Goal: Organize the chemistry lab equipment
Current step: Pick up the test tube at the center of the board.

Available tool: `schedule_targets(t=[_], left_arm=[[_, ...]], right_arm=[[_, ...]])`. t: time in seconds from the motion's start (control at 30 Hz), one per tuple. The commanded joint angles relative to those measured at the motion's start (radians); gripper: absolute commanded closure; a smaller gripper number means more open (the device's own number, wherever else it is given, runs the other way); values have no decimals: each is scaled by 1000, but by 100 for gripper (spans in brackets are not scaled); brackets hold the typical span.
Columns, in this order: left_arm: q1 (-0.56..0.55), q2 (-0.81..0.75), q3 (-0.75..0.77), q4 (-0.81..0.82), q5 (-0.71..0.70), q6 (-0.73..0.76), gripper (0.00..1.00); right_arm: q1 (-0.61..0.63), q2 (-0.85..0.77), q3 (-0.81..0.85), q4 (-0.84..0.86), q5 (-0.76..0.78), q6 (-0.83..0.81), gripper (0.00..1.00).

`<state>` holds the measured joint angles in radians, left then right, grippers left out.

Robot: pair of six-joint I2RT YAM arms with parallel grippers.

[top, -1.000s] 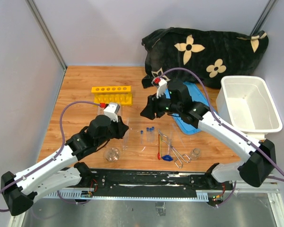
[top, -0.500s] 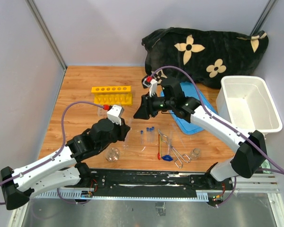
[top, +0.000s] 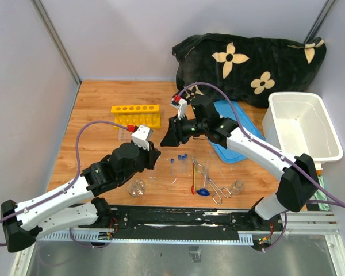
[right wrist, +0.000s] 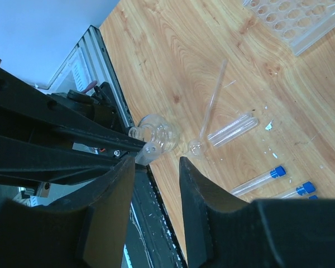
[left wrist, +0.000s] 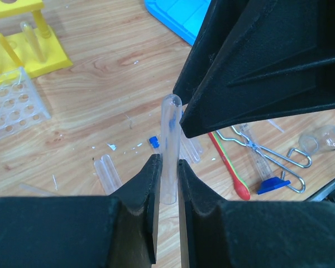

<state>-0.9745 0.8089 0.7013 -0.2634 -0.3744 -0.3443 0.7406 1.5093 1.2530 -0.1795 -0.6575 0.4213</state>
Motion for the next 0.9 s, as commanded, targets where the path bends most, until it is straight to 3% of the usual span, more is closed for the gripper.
schedule_targets(t=[0.0, 0.17, 0.37, 0.73, 0.87], left_arm=[[-20, 11, 33, 39, -25, 9, 88], [-26, 13, 33, 47, -30, 8, 88], [-32, 12, 35, 48, -38, 8, 88], [-41, 16, 40, 44, -47, 9, 88], [-44, 18, 40, 39, -51, 8, 88]], right_arm=[[15, 0, 32, 35, -25, 15, 61], [16, 4, 39, 37, -28, 15, 62], [20, 12, 42, 38, -34, 16, 71], [23, 33, 47, 58, -44, 24, 72], [25, 33, 47, 62, -41, 26, 83]])
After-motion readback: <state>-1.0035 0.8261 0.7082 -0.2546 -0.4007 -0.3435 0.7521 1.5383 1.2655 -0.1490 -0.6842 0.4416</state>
